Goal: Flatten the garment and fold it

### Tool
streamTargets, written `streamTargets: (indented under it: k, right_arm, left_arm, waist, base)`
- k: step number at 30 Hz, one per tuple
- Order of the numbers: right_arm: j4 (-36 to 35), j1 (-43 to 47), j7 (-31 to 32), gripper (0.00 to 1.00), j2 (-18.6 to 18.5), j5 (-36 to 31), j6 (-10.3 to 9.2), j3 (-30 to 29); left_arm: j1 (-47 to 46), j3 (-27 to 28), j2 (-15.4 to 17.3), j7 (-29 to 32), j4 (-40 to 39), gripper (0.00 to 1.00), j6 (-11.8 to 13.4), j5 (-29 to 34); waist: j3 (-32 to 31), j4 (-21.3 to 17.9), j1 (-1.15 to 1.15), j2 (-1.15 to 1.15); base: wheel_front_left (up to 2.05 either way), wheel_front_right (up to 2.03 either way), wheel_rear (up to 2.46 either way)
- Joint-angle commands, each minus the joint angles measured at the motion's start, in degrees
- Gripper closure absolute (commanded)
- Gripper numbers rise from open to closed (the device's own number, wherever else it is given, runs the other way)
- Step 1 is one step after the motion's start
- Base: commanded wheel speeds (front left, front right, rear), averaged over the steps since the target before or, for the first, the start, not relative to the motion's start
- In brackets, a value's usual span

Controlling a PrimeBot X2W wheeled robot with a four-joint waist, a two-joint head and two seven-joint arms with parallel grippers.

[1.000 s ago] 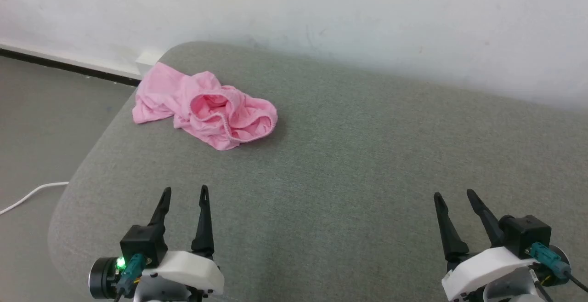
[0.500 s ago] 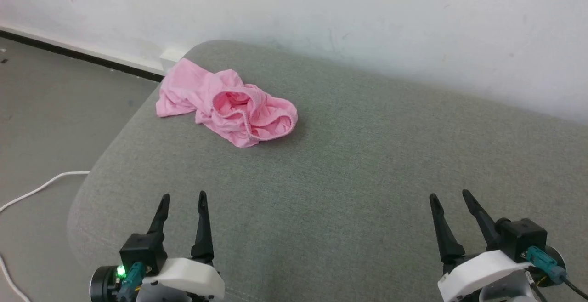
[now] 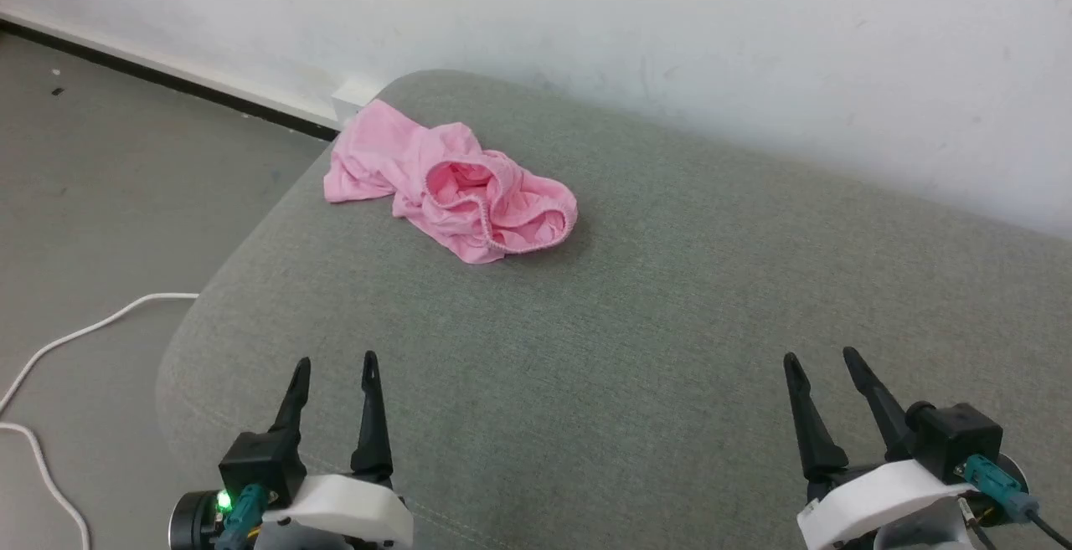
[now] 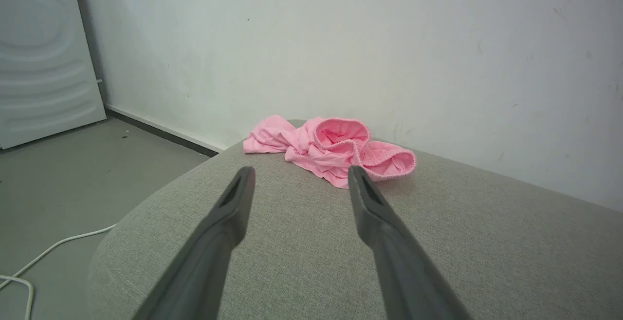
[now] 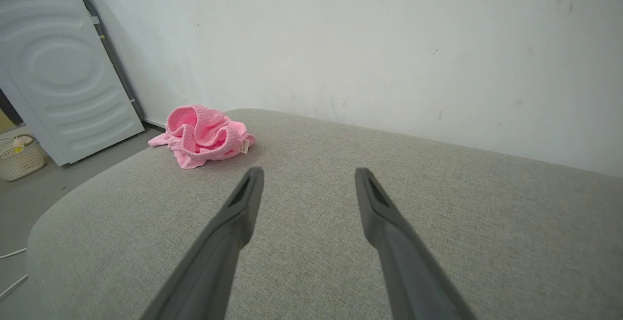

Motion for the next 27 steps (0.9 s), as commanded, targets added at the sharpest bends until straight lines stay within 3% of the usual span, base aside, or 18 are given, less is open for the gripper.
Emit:
streamTargets:
  k: [1, 27]
  right_arm:
    - [0.2, 0.5, -0.7, 0.0, 0.1, 0.5, -0.04, 0.1]
    - [1.8, 1.0, -3.7, 0.0, 0.2, 2.1, -0.05, 0.5]
  left_arm:
    - [1.0, -0.2, -0.2, -0.7, 0.3, 0.0, 0.6, -0.4]
    - [1.5, -2.4, -0.3, -3.8, 1.4, 0.0, 2.7, -2.5]
  waist:
    - [0.0, 0.4, 0.0, 0.0]
    - [0.2, 4.7, 0.0, 0.0]
  base:
    - [0.0, 0.0, 0.0]
    - [0.0, 0.0, 0.0]
